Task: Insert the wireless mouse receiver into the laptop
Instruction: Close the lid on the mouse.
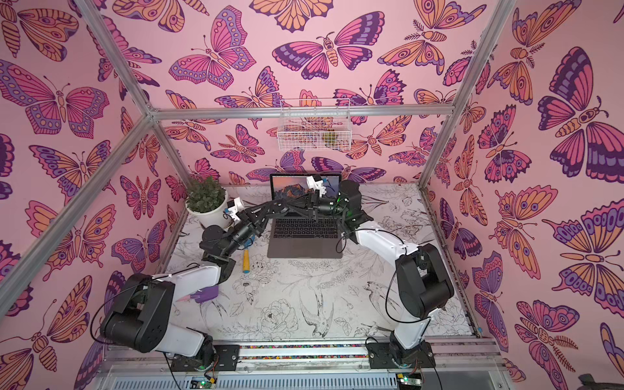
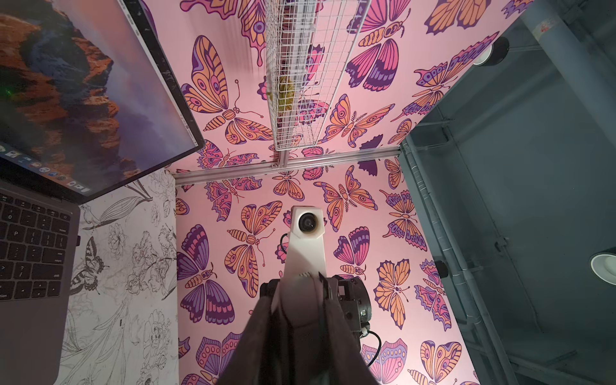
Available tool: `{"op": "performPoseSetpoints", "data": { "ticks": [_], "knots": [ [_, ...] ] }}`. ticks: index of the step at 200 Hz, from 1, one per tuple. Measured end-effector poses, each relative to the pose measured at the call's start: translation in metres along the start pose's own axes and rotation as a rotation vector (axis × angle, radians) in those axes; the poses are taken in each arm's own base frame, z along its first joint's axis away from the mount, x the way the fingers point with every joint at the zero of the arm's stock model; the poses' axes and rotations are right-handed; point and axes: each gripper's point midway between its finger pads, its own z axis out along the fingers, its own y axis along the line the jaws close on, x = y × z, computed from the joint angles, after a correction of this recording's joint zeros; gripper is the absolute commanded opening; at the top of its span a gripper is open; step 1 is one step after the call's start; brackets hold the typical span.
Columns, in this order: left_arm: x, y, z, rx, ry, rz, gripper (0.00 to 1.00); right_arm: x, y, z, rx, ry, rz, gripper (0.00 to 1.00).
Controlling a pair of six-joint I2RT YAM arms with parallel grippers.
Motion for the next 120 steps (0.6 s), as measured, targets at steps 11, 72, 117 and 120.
{"op": "performPoseSetpoints", "data": {
  "ticks": [11,72,117,120],
  "knots": [
    [-0.0001,0.001,0.0001,-0.002,0.0,-0.001,0.0,0.0001,-0.0002,-0.0002,0.002,-0.001,-0.001,0.17],
    [-0.0002,0.0065,-0.0002,-0.014,-0.001,-0.007,0.0,0.0034,-0.0054,-0.0006,0.046,0.0,-0.014,0.19],
    [-0.0008,0.0074,-0.0001,-0.015,-0.004,-0.008,0.0,0.0057,-0.0045,0.0018,0.072,0.011,-0.032,0.2],
    [-0.0009,0.0077,-0.0001,-0.016,-0.004,-0.009,0.0,0.0059,-0.0048,0.0019,0.074,0.012,-0.033,0.2]
  ]
}}
